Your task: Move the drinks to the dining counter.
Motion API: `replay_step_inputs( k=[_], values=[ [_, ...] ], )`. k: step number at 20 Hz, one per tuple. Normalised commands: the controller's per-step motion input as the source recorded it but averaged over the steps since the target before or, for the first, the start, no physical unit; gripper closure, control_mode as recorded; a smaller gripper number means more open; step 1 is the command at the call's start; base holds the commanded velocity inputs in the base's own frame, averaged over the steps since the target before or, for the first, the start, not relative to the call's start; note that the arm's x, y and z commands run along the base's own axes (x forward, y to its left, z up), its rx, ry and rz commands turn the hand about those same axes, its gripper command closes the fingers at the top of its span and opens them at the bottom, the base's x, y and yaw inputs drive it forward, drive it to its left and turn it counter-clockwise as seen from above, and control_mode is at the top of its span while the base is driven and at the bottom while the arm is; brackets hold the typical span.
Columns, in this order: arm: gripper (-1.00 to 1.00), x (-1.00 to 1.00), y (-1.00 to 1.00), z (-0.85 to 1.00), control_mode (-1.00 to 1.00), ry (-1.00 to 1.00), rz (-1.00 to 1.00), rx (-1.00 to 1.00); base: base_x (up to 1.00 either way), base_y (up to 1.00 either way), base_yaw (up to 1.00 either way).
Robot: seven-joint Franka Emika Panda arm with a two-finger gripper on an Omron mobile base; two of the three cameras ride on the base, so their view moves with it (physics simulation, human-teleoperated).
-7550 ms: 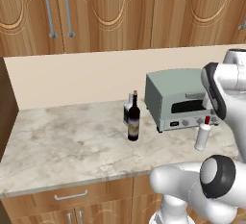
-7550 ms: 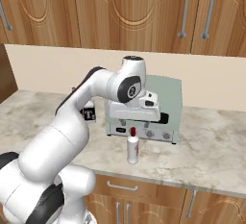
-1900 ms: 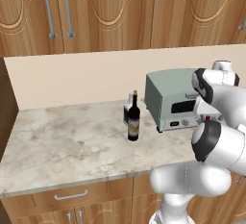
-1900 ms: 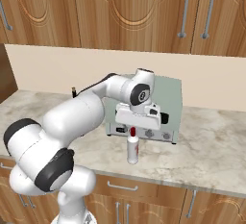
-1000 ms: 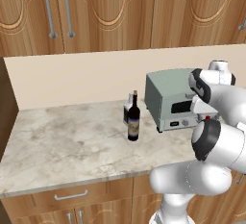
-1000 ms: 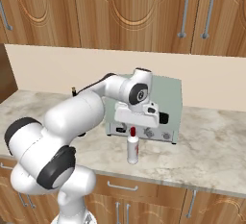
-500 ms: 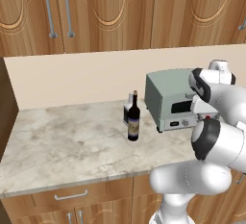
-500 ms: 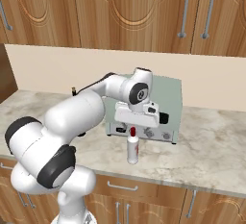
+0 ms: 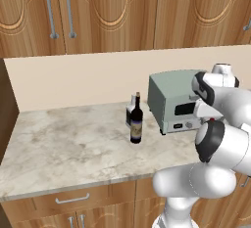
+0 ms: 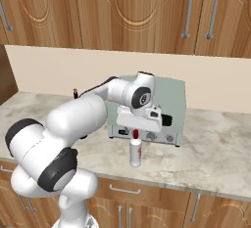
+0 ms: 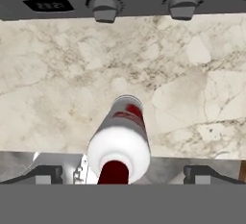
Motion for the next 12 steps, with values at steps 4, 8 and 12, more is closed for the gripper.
replay_step_inputs(
  k=[4,8,12],
  values=[
    [-1.00,-0.02,0.02,-0.11,-1.00,0.00,0.00,0.00,0.00,0.00,0.00],
    [1.00,-0.01,0.00,-0.07,-1.00,0.00,0.00,0.00,0.00,0.00,0.00],
    [1.00,0.00,0.00,0.00,-1.00,0.00,0.00,0.00,0.00,0.00,0.00]
  ],
)
